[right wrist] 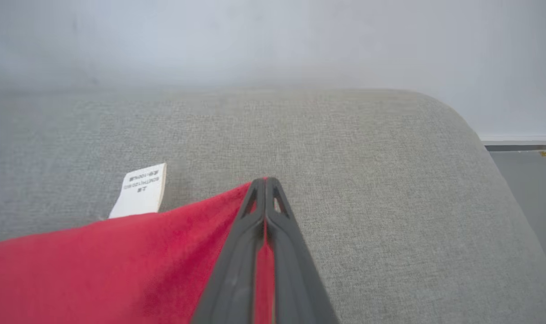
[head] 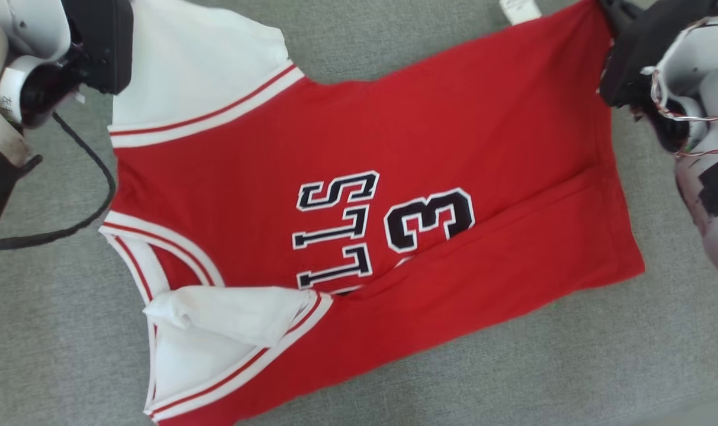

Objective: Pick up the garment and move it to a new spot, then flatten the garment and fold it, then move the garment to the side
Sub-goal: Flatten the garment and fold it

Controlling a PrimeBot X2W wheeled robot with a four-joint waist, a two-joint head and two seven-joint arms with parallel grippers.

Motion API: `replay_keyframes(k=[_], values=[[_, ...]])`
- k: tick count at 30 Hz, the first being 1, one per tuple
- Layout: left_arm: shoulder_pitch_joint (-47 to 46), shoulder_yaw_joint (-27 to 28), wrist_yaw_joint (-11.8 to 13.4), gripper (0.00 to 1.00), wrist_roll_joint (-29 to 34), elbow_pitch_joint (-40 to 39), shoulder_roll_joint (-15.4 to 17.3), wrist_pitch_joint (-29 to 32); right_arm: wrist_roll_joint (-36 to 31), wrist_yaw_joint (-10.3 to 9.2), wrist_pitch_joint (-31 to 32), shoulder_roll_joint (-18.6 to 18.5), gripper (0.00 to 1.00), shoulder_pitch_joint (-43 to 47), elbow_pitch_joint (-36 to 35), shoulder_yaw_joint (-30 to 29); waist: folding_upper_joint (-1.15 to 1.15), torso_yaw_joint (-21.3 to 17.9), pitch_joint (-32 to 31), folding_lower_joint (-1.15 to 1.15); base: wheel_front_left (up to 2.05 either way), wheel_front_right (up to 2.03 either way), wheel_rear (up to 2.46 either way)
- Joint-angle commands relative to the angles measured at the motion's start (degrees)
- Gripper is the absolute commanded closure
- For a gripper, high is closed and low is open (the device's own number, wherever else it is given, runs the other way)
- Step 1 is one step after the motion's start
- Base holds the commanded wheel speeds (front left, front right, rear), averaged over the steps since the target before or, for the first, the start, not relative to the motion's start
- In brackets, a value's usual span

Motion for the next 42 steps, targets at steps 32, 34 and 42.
replay_keyframes(k=[32, 34, 42], values=[[25.89, -1.35, 7.88, 1.0, -10.34, -40.09, 17.14, -17.62, 19.28, -0.14, -3.94, -18.33, 1.0, 23.8, -19.25, 2.49, 0.0, 8.28, -10.45, 0.0, 0.0, 0.0, 0.0], [28.75, -1.15, 9.81, 1.0, -11.06, -43.41, 18.75, -18.1, 19.73, -0.14, -3.83, -19.22, 1.0, 25.58, -20.68, 2.12, 0.0, 8.38, -10.9, 0.0, 0.0, 0.0, 0.0], [40.01, -1.7, 15.72, 1.0, -14.61, -53.74, 22.31, -21.47, 19.84, -0.14, -1.58, -21.0, 1.0, 33.52, -24.9, 0.19, 0.0, 8.7, -12.33, 0.0, 0.0, 0.0, 0.0]])
